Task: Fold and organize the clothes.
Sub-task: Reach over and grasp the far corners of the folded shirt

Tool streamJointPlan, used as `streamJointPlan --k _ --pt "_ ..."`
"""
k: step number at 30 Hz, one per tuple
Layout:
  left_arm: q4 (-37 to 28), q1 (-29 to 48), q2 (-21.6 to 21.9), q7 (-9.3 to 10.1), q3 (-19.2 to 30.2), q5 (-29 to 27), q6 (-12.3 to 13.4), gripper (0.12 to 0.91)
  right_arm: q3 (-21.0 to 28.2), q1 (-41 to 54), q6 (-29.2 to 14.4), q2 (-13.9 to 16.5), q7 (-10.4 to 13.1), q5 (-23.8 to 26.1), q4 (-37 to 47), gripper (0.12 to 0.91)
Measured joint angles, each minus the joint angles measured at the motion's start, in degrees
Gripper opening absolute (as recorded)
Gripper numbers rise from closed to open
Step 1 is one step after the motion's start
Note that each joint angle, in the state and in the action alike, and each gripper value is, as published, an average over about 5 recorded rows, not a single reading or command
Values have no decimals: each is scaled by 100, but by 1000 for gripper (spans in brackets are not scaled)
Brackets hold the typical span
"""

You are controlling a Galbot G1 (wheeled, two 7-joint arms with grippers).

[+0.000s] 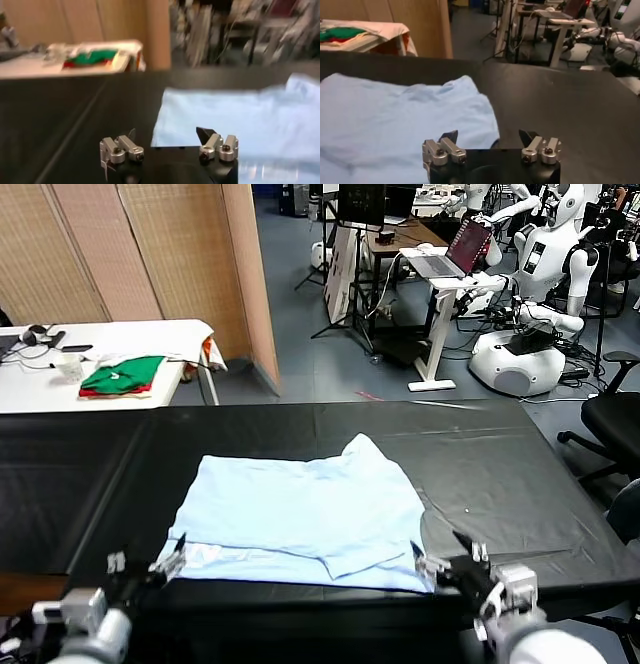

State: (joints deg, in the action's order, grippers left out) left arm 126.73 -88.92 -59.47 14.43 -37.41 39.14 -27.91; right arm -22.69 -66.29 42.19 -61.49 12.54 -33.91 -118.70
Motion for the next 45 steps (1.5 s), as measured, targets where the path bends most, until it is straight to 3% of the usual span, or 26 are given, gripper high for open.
streamJointPlan --k 6,16,24,35,41,45 --pt "-931 1349 370 -55 495 572 -218 907 491 976 0 -57 -10 -45 858 907" --pt "-2449 2872 613 -277 1423 601 -215 907 1098 1986 0 -328 -84 -69 2127 907" --pt "-3293 3650 520 -416 1952 587 -271 907 1424 2573 0 -629 -230 13 2895 907" --pt "-3876 3994 508 -446 2143 578 -249 907 1625 2931 0 -974 -308 205 3541 894" --pt "-4059 4087 471 -577 2228 496 -225 876 1681 2993 -3 -1097 -317 238 3727 772" --pt "-4175 4136 447 -596 2263 485 -212 749 1700 3011 -8 -1157 -337 266 3790 568"
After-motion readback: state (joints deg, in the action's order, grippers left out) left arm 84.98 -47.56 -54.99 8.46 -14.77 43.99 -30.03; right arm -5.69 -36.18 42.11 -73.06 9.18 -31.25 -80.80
